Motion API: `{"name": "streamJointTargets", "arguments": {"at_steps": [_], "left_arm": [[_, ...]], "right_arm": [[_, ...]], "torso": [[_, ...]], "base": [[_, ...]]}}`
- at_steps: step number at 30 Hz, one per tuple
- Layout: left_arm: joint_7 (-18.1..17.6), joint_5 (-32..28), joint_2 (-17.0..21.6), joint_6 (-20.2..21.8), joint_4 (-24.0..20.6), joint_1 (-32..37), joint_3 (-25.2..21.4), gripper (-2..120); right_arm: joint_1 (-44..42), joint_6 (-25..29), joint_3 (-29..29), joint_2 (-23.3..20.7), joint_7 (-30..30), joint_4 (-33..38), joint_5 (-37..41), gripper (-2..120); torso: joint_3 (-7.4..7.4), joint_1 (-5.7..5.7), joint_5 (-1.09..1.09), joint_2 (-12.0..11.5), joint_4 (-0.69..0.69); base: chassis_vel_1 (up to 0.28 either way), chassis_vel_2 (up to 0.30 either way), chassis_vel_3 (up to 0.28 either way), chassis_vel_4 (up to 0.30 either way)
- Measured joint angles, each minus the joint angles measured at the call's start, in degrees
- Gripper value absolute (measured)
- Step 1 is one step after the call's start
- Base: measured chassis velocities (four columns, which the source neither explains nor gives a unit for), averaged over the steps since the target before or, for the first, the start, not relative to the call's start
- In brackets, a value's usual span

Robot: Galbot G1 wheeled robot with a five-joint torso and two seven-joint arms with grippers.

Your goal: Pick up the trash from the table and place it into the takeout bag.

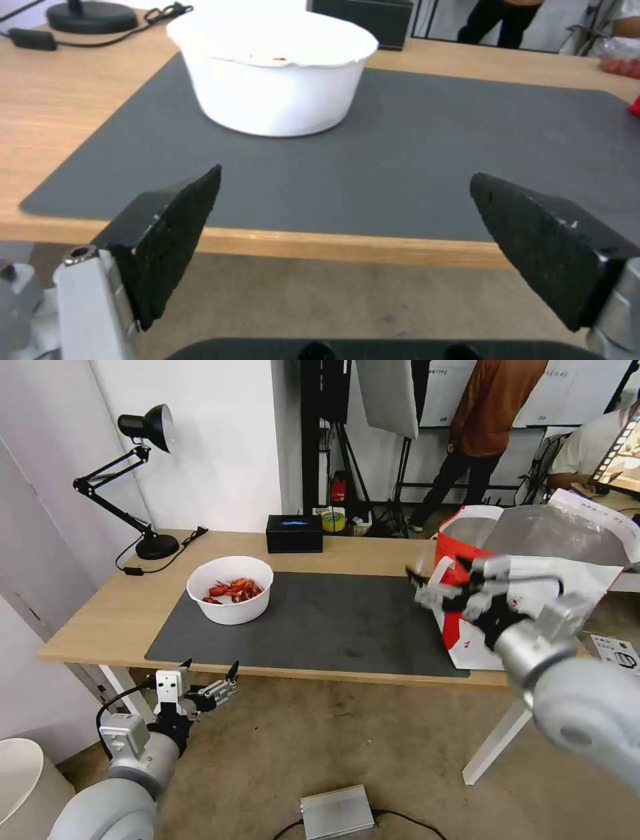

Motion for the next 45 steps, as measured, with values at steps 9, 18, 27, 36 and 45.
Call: {"name": "streamJointTargets", "arguments": {"at_steps": [9,18,27,36,45], "left_arm": [[-0.11,0.34,-1.13,-0.02,-1.31,2.07,-1.79,100],[-0.12,0.32,-1.42,-0.04,-1.77,3.64,-3.19,100],[-0.08,0.59,-2.66,-0.07,-2.56,5.37,-4.26,100],[-0.05,0.71,-2.91,-0.11,-2.58,5.91,-4.47,100],[-0.05,-0.3,-2.47,-0.12,-2.35,4.85,-4.55,100]], "right_arm": [[-12.19,-1.11,0.05,2.13,4.05,1.47,-5.45,100],[-18.55,-4.39,0.05,3.87,14.31,2.01,-6.27,100],[-20.66,-4.57,0.0,3.53,14.73,1.87,-5.7,100],[-21.26,-4.75,-0.04,3.02,15.09,2.7,-3.54,100],[-21.19,-4.85,-0.08,2.93,15.2,2.79,-3.26,100]], "torso": [[0.0,-0.01,0.0,0.0,0.01],[0.0,0.0,0.0,0.0,0.0],[0.0,0.0,0.0,0.0,0.02],[0.01,0.0,0.0,0.0,0.02],[0.0,0.0,0.0,0.0,0.02]], "base": [[0.0,0.0,0.0,0.0],[0.0,0.0,0.0,0.0],[0.0,0.0,0.0,0.0],[0.0,0.0,0.0,0.0],[0.0,0.0,0.0,0.0]]}}
